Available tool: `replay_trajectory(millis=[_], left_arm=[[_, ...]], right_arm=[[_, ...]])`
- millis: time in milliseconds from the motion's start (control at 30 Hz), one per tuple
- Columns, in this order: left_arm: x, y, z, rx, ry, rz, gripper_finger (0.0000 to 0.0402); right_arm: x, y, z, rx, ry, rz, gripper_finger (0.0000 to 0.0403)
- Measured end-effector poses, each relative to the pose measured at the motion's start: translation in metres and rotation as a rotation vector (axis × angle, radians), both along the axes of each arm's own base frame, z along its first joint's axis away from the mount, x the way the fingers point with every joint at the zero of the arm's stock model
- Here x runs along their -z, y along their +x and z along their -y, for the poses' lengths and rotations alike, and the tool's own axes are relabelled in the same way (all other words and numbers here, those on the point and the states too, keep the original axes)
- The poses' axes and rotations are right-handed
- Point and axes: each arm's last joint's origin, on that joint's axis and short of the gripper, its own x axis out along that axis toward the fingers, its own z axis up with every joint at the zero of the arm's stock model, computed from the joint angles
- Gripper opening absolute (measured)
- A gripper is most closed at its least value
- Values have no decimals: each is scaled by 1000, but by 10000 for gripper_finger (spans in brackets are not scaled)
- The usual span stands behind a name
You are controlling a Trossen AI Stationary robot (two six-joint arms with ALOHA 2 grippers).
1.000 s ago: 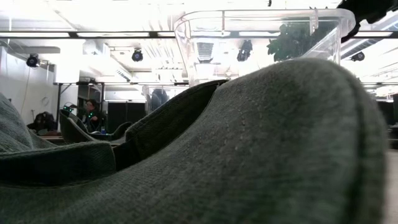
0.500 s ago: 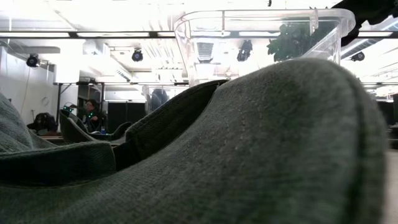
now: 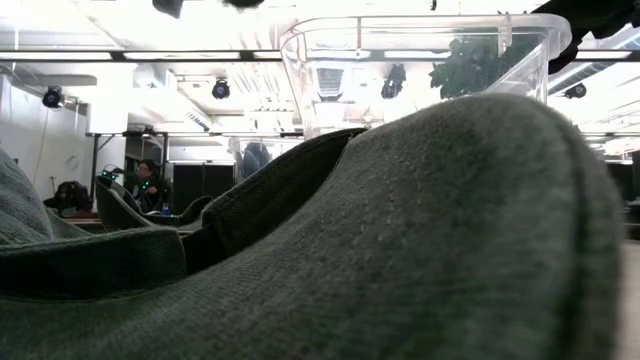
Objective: Pick & Place hat
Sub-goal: Put the blue cap into the top transparent bin
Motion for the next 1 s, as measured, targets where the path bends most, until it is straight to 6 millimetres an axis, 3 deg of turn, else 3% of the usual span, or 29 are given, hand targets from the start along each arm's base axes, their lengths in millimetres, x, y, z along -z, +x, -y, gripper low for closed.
replay_trajectory(millis=[167, 633, 1000], left_arm=[[13, 12, -23, -130, -32, -59, 5], [48, 38, -126, -154, -219, -330, 5], [50, 68, -144, -133, -278, -684, 5]], right_arm=[[-1, 0, 0, 2, 5, 9, 53], [-3, 1, 0, 5, 19, 24, 53], [-3, 1, 0, 10, 42, 24, 53]])
